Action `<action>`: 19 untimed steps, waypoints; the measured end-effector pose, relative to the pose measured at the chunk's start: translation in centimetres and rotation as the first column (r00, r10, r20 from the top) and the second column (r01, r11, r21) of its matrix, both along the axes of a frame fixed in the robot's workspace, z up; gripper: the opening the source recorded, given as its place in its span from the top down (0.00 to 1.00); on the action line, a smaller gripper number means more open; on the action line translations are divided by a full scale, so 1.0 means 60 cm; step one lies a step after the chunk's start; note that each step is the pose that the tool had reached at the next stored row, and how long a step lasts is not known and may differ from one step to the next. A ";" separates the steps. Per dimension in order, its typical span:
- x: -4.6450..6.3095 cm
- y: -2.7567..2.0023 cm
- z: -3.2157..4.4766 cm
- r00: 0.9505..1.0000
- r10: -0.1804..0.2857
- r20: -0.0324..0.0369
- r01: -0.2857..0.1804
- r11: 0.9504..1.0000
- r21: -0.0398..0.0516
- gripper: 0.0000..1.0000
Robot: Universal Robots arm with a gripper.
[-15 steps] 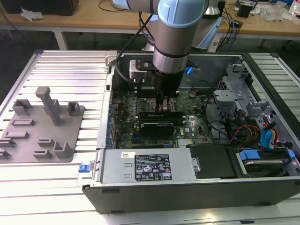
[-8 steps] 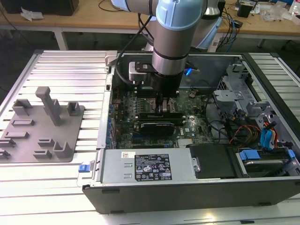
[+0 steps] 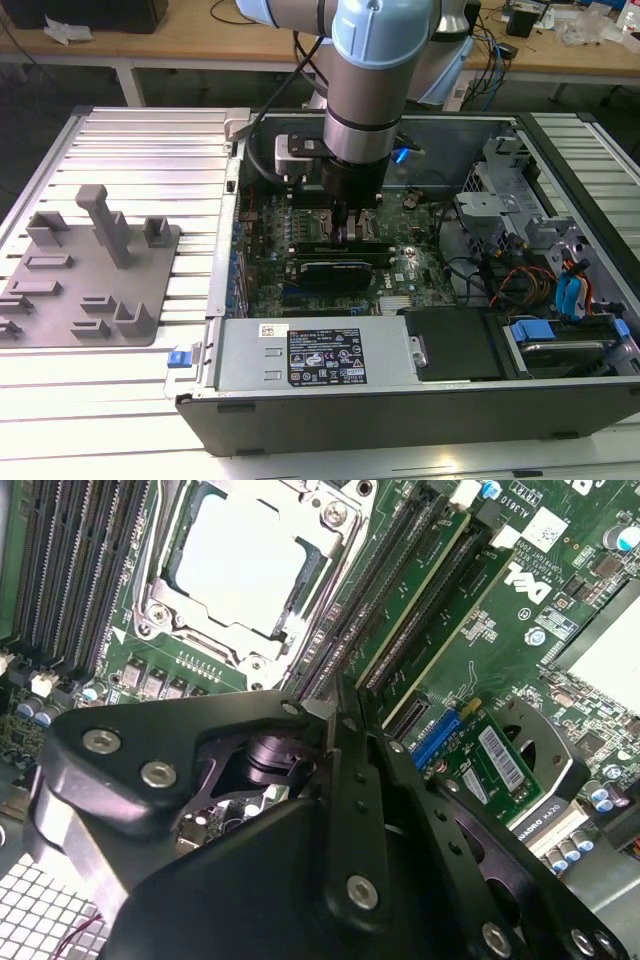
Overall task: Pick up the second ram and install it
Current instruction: 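Insert the second ram into the second slot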
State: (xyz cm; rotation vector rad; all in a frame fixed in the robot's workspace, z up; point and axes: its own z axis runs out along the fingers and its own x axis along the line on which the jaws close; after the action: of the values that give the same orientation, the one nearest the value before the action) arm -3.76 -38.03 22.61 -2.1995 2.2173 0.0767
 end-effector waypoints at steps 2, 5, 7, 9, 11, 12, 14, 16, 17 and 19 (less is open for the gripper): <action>0.000 0.0000 0.000 1.000 0.000 0.000 0.000 1.000 0.000 0.91; 0.000 0.0003 -0.001 1.000 0.000 0.001 0.000 1.000 0.001 0.89; 0.000 0.0001 -0.001 1.000 0.000 0.000 0.000 1.000 0.000 0.83; 0.000 0.0000 0.001 1.000 0.000 0.000 0.000 1.000 0.000 0.76; 0.000 0.0000 0.017 1.000 0.000 0.000 0.000 1.000 0.000 0.76; 0.000 0.0000 0.022 1.000 0.000 0.000 0.000 1.000 0.000 0.76; 0.000 0.0001 0.027 1.000 0.000 0.000 0.000 1.000 0.003 0.76; 0.000 0.0007 0.027 1.000 0.000 0.000 0.000 1.000 0.004 0.76; 0.000 0.0008 0.027 1.000 0.000 0.000 0.000 1.000 0.004 0.76; 0.000 0.0010 0.027 1.000 0.000 0.000 0.000 1.000 0.004 0.78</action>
State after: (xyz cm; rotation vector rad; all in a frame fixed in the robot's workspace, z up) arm -3.75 -37.98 24.21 -2.1975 2.2151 0.0804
